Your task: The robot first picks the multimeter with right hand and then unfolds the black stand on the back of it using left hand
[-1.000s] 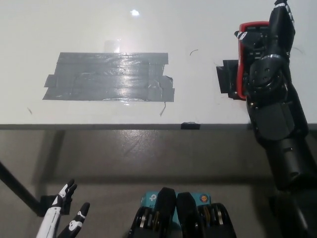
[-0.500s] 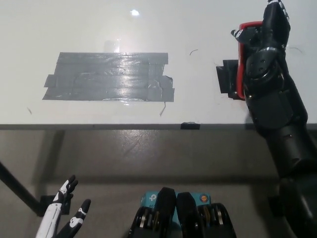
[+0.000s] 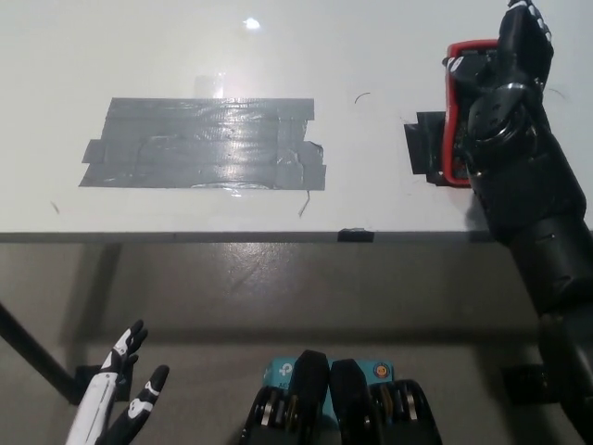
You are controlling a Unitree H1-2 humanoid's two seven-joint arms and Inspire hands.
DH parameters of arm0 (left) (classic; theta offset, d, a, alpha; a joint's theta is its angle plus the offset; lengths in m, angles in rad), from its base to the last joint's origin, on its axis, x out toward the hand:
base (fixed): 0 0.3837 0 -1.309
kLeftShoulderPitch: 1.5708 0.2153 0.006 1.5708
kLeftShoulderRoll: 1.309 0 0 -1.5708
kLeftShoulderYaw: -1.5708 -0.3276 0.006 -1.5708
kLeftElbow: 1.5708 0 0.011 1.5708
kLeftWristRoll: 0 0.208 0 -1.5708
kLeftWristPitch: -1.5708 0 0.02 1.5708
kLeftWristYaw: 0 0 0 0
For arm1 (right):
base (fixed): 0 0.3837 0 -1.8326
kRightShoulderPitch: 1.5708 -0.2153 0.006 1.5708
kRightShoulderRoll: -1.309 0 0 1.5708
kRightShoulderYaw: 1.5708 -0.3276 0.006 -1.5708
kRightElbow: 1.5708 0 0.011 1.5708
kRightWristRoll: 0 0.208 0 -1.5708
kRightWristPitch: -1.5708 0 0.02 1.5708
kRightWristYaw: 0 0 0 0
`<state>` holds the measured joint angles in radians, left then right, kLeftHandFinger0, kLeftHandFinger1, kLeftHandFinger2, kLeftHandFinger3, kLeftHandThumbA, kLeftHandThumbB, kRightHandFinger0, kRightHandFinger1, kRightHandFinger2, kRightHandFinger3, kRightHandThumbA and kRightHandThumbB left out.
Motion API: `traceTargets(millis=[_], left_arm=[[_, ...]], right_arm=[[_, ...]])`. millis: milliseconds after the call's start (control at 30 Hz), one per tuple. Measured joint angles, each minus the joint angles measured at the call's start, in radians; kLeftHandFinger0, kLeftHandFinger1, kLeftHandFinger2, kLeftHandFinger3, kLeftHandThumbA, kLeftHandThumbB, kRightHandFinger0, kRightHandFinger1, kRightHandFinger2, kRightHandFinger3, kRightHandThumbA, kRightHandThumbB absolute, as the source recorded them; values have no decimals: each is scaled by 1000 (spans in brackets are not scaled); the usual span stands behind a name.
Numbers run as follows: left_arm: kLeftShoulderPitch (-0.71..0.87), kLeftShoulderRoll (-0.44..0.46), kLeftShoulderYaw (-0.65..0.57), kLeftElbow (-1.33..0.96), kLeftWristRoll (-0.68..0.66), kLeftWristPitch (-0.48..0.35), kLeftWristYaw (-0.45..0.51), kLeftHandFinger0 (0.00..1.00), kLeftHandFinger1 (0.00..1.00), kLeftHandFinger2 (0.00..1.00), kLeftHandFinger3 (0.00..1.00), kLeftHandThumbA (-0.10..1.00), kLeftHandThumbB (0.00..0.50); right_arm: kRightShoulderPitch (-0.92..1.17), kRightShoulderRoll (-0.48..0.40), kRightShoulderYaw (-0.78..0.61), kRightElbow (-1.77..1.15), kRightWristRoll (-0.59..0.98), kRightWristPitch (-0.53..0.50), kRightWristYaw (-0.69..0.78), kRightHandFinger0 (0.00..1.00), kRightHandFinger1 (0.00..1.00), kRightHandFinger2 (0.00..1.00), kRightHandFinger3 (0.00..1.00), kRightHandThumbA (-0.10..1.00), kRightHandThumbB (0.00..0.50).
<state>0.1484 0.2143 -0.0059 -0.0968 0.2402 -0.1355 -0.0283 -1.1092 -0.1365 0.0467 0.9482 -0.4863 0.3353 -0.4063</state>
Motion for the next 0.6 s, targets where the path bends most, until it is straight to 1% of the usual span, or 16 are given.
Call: traceTargets(millis=[100, 133, 200, 300, 467, 600], left_arm=[[-1, 0, -1, 0, 2, 0, 0, 1000, 1000, 1000, 1000, 868, 0], [-1, 0, -1, 0, 3, 0, 0, 1000, 1000, 1000, 1000, 868, 0], [-4, 0, -2, 1, 4, 0, 0, 1000, 1000, 1000, 1000, 869, 0], [-11, 0, -3, 2, 5, 0, 0, 1000, 1000, 1000, 1000, 874, 0], [-19, 0, -6, 3, 6, -1, 0, 1000, 1000, 1000, 1000, 889, 0], [-22, 0, -6, 3, 6, -1, 0, 1000, 1000, 1000, 1000, 891, 0]], right_arm=[[-1, 0, 5, 17, 3, 0, -2, 1000, 1000, 1000, 1000, 871, 493], [-1, 0, 7, 23, 4, 0, -2, 1000, 1000, 1000, 1000, 907, 491], [-1, 0, 13, 33, 5, 0, -1, 1000, 1000, 1000, 1000, 920, 491], [-1, 0, 15, 40, 12, 0, -1, 1000, 1000, 1000, 1000, 909, 489], [-3, 0, 16, 50, 29, 0, 1, 1000, 1000, 1000, 1000, 905, 500], [-4, 0, 19, 67, 40, 0, 2, 1000, 1000, 1000, 1000, 859, 474]])
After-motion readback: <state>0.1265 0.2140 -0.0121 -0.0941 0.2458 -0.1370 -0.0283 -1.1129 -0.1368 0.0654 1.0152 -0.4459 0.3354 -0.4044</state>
